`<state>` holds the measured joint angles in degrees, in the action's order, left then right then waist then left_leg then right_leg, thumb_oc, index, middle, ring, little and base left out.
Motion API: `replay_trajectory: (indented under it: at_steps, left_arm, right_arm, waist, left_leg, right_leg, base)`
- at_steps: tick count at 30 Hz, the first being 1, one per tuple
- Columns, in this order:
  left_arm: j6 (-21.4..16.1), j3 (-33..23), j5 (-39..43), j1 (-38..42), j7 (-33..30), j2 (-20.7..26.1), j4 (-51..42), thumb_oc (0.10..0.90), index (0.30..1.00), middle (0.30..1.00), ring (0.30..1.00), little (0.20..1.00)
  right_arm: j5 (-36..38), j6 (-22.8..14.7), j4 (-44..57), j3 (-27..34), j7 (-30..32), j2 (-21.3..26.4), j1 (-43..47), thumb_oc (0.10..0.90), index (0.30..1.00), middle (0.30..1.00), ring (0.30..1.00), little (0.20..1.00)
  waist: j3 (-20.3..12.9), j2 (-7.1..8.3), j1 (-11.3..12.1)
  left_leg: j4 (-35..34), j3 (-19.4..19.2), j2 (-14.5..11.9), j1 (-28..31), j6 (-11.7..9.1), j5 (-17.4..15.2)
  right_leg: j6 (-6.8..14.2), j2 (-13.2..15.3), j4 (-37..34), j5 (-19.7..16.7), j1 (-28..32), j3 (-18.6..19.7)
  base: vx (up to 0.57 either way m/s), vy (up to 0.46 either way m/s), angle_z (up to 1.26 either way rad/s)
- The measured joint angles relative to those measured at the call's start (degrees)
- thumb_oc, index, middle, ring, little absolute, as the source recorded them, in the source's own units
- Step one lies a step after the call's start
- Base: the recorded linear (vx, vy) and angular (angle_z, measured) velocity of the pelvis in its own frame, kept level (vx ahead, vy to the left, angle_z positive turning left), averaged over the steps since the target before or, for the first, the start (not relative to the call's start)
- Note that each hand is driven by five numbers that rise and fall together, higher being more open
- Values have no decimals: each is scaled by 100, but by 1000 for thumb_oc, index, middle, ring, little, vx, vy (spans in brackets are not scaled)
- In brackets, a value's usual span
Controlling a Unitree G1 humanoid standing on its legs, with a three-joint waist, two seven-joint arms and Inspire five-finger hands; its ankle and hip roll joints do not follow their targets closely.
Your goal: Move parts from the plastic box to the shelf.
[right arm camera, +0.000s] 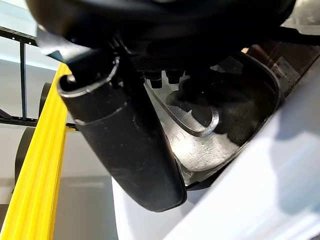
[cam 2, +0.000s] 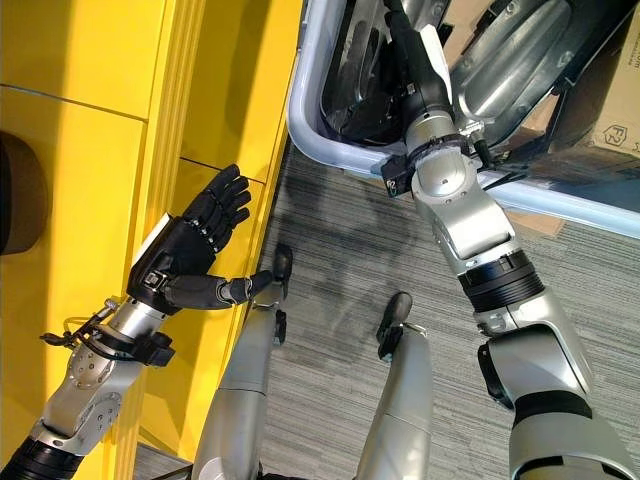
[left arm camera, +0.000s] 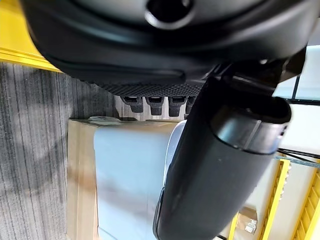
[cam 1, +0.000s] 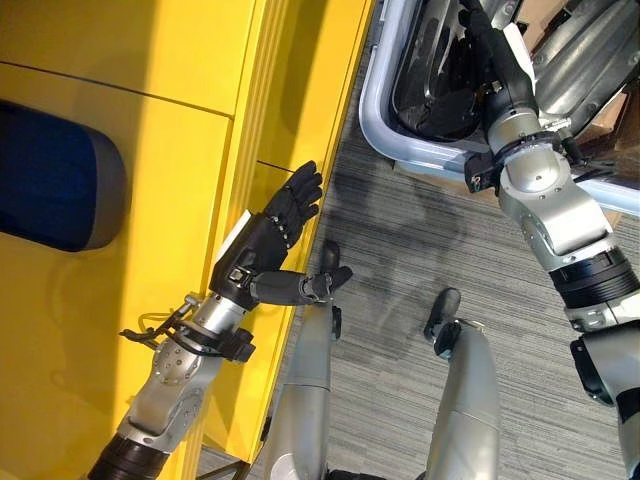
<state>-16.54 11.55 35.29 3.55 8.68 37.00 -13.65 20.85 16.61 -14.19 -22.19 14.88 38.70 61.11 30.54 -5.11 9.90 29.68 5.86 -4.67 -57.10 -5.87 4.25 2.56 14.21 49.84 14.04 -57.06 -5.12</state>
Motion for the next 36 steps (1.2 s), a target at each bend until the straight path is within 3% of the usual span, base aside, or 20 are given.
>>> replay_trajectory:
  at_steps: [2,9,16,25,27,30,31,32,33,35,36]
  left_arm:
    - [2,1,-6,0,-61,0,10,900,1000,1000,1000,1000]
    - [12,141,-51,3,-65,58,-40,900,1000,1000,1000,1000]
    - [6,242,-78,-64,-37,97,-203,900,1000,1000,1000,1000]
    - [2,301,-67,-264,-24,237,-250,900,1000,1000,1000,1000]
    - [31,308,26,-337,232,304,-220,900,1000,1000,1000,1000]
    - [32,311,36,-706,516,509,-427,900,1000,1000,1000,1000]
    - [21,326,39,-898,520,608,-569,900,1000,1000,1000,1000]
    - [-45,405,39,-941,410,735,-625,900,1000,1000,1000,1000]
    - [-78,424,35,-916,310,778,-605,900,1000,1000,1000,1000]
    - [-108,440,20,-525,44,865,-660,900,1000,1000,1000,1000]
    - [-127,473,27,-377,-106,888,-597,900,1000,1000,1000,1000]
  right_arm:
    - [136,-19,-85,-14,17,-7,44,900,1000,1000,1000,1000]
    - [1223,-861,-1743,-93,209,4,1022,900,1000,1000,1000,1000]
    - [2265,-1269,-1984,77,241,283,1097,900,1000,1000,1000,1000]
    - [2679,-1206,-2073,95,309,558,1095,900,1000,1000,1000,1000]
    - [2954,-1096,-2315,91,205,644,1042,900,1000,1000,1000,1000]
    - [3113,-923,-2531,260,81,703,730,900,1000,1000,1000,1000]
    - [3111,-920,-2516,307,38,690,668,900,1000,1000,1000,1000]
    - [3109,-985,-2456,353,46,657,683,900,1000,1000,1000,1000]
    - [3111,-1087,-2444,432,14,583,736,900,1000,1000,1000,1000]
    - [3102,-1266,-2573,481,23,591,1018,900,1000,1000,1000,1000]
    - [3105,-1362,-2771,378,25,521,1124,900,1000,1000,1000,1000]
  waist:
    - [0,-4,5]
    - [-7,-43,176]
    - [-7,-64,265]
    - [-6,-64,262]
    - [-6,-71,289]
    - [-4,-73,322]
    - [-6,-83,261]
    - [-43,-23,185]
    - [-69,-86,129]
    - [-48,-130,17]
    - [-43,-124,28]
  left_leg:
    - [66,25,0,-15,-17,-22]
    - [296,155,18,-155,-38,-76]
    - [425,251,81,-241,-65,-128]
    - [510,288,79,-228,-44,-185]
    - [439,414,40,-45,-23,-241]
    - [1119,538,76,94,137,-698]
    - [1391,557,82,83,101,-926]
    - [1389,531,97,22,-24,-942]
    - [1199,585,102,-50,-18,-835]
    - [324,764,169,-127,-138,-607]
    - [320,881,198,-128,-25,-673]
  right_leg:
    - [-17,0,67,37,-4,-10]
    - [-54,15,267,127,-60,-93]
    - [-52,55,324,198,-49,-150]
    - [-40,55,290,200,48,-173]
    - [-59,17,50,171,404,-381]
    - [-29,2,264,165,811,-487]
    - [-59,20,627,113,724,-361]
    - [131,28,883,-68,345,-152]
    - [210,-93,233,-21,399,-141]
    - [146,-382,-769,-417,322,-100]
    - [123,-417,-975,-615,344,-141]
  base:
    - [52,-15,2]
    - [82,-10,4]
    - [83,32,6]
    - [76,67,0]
    - [122,-33,6]
    - [152,-135,0]
    - [73,-397,-18]
    - [46,-434,-2]
    - [-15,-321,29]
    - [53,-244,42]
    - [36,-176,7]
